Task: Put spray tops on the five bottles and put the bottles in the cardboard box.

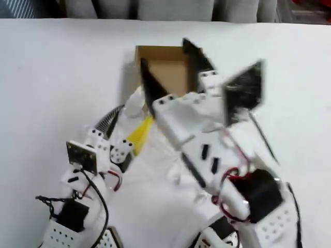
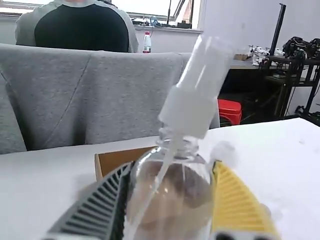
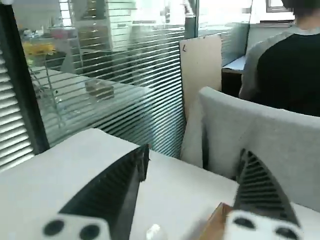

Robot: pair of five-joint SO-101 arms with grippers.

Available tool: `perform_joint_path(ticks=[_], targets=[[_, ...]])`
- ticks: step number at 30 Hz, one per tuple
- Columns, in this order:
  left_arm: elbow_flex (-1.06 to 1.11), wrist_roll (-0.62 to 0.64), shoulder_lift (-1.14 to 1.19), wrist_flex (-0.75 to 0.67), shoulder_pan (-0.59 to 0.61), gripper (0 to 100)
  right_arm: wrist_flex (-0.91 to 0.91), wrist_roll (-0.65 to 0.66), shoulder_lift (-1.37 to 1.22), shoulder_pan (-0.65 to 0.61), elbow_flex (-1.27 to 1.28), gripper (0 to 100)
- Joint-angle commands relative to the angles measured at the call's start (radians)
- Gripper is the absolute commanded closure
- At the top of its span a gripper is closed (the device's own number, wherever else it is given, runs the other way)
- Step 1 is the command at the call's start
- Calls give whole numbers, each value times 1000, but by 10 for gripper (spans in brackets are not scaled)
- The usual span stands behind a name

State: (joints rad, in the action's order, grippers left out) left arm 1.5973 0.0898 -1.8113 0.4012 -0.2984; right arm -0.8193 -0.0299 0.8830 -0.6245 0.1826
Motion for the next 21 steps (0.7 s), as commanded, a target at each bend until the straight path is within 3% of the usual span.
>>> perform_joint_path(ticks=[1, 2, 5, 10, 13, 21], targets=[[-15, 8, -13, -35, 7, 978, -44, -6, -13, 76, -74, 947], [-15, 8, -13, -35, 7, 978, -47, -6, -27, 104, -74, 997], [-17, 8, -13, -35, 7, 978, -81, -9, -87, 191, -72, 948], [-17, 8, -13, -35, 7, 978, -154, -15, -229, 263, -71, 975], [-17, 8, -13, -35, 7, 978, -168, -15, -302, 251, -69, 976], [-17, 8, -13, -35, 7, 978, -160, -15, -374, 74, 12, 975]])
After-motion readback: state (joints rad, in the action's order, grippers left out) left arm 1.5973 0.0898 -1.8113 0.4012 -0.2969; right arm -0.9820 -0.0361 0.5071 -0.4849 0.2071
